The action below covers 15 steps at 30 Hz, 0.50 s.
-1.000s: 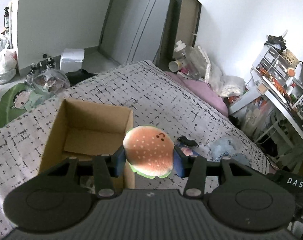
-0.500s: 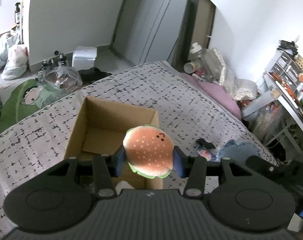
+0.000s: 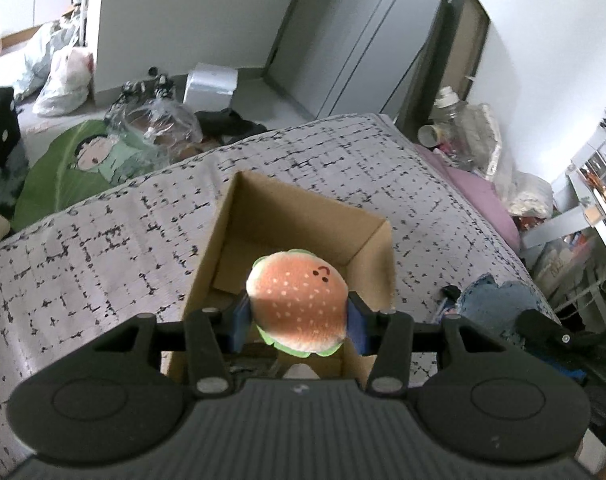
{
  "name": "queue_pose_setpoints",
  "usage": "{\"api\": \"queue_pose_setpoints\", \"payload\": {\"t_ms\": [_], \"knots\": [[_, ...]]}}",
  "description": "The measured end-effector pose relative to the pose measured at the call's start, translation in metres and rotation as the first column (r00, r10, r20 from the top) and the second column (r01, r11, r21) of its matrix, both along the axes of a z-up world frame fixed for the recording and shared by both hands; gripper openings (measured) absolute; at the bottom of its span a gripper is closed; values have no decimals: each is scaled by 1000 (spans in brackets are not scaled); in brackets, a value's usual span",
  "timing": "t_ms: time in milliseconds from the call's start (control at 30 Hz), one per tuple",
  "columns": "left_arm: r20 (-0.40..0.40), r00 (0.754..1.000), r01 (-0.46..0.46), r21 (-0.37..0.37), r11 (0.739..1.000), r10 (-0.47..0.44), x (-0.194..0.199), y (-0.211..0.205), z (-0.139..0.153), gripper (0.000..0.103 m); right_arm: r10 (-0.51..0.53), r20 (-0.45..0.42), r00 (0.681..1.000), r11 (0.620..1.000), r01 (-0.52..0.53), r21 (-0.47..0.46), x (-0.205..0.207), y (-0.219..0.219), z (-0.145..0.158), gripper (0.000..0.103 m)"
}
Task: Organize soft objects
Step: 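Carry the burger plush with the left tool over the box while the right tool carries the cloth there, then open the left tool to drop the burger into the box while the right tool drops the cloth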
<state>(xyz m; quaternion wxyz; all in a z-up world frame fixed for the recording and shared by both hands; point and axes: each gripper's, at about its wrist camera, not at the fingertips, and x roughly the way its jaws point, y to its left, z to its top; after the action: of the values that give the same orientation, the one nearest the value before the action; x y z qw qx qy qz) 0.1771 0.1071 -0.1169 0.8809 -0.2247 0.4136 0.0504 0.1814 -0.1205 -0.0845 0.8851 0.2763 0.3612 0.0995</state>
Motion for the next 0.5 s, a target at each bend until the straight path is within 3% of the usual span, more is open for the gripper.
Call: {"api": "queue_pose_setpoints", "payload": {"t_ms": [500], "knots": [[-78, 992, -105, -68, 992, 99, 13, 22, -27, 52, 99, -50, 994, 995, -99, -10, 25, 43, -22, 10]]}}
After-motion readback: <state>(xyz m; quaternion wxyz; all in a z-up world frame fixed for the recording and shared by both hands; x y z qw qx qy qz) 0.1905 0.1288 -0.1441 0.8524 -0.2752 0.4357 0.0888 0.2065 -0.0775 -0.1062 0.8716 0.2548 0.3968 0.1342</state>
